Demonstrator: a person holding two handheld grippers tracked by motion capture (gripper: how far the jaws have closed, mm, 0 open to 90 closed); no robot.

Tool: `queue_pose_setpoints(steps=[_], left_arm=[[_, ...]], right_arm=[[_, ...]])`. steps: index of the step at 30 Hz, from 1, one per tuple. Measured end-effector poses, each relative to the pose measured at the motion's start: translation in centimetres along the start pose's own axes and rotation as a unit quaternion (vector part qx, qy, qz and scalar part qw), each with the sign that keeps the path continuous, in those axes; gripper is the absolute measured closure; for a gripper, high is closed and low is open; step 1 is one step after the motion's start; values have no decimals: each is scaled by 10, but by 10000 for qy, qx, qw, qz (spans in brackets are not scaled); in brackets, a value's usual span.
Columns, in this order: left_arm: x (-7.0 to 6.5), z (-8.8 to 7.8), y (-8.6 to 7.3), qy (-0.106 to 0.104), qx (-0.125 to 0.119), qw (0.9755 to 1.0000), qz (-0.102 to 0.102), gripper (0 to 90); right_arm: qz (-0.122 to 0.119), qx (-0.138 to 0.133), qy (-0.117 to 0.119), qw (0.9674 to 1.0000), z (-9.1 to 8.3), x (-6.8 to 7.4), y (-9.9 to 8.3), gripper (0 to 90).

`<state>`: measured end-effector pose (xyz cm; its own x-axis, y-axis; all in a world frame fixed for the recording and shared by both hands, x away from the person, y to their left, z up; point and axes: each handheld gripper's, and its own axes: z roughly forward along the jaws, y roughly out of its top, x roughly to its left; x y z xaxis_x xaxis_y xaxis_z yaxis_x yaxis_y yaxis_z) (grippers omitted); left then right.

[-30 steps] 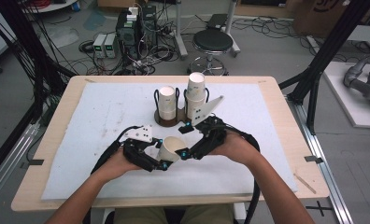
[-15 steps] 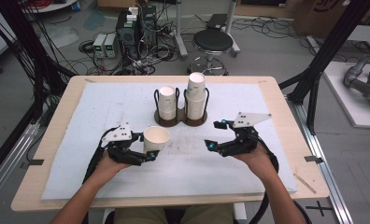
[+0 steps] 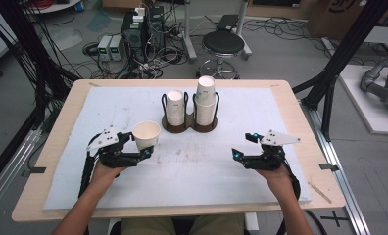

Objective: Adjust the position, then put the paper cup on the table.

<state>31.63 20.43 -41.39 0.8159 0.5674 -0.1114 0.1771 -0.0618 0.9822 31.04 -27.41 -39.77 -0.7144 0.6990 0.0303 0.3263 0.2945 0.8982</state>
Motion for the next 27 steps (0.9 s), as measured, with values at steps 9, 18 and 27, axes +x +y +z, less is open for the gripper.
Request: queue_pose_setpoints(steps=[9,18,27], left_arm=[[10,-19,-1,293,-391,9987,-126,312],[10,-22,-1,357,-470,9982,-131,312],[18,-27,-5,625,-547,9962,-275,308]], right_arm=[[42,-79,-163,9998,-4,-6,-3,213],[59,-92,-176,9998,-5,-7,-4,213],[31,-90,-97,9999,-3,-3,-4,214]])
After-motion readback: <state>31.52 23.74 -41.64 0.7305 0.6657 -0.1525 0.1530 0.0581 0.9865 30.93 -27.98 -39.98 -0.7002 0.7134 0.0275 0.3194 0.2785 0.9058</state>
